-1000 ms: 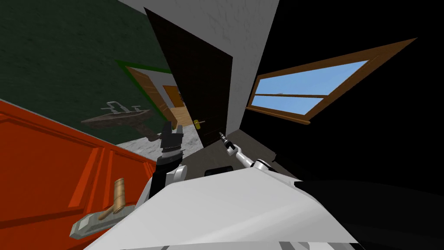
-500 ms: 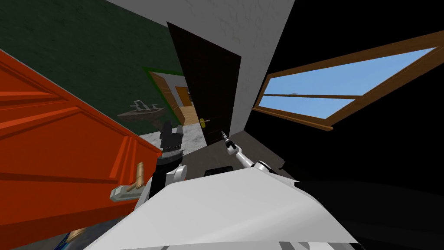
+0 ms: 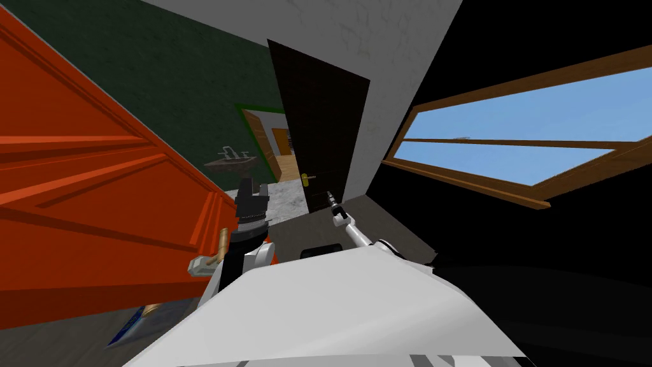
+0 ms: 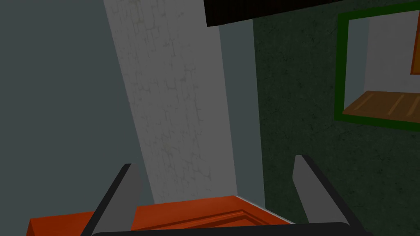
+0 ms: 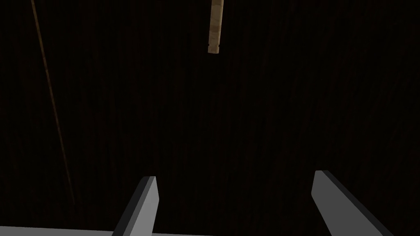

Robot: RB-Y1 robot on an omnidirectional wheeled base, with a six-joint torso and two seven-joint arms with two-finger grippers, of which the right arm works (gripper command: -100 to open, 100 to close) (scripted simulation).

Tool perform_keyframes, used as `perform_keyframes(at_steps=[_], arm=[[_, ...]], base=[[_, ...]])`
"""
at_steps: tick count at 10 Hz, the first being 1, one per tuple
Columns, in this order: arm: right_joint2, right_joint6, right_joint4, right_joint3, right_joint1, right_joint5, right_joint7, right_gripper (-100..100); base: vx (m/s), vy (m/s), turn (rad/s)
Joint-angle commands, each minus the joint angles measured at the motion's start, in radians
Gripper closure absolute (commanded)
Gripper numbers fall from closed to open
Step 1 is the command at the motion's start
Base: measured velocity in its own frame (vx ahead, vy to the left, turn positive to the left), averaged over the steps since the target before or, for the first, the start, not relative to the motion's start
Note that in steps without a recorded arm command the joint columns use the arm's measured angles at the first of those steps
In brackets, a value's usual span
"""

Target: Pull the door open

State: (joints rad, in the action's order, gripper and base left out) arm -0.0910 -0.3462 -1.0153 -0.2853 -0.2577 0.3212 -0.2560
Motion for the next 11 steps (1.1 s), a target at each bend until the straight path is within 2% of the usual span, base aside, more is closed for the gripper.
perform_keyframes(at_steps=[1,4,6,11], arm=[[0.022,0.000,-0.007,0.033,0.009,0.016,-0.030,-100],[0.064,0.003,-0.021,0.087,0.025,0.042,-0.076,-100],[0.085,0.004,-0.027,0.111,0.033,0.054,-0.097,-100],[0.125,0.005,-0.038,0.149,0.044,0.073,-0.129,-100]], base=[[0.103,0.028,0.266],[0.154,0.040,0.175],[0.180,0.039,0.120],[0.198,0.070,0.085]])
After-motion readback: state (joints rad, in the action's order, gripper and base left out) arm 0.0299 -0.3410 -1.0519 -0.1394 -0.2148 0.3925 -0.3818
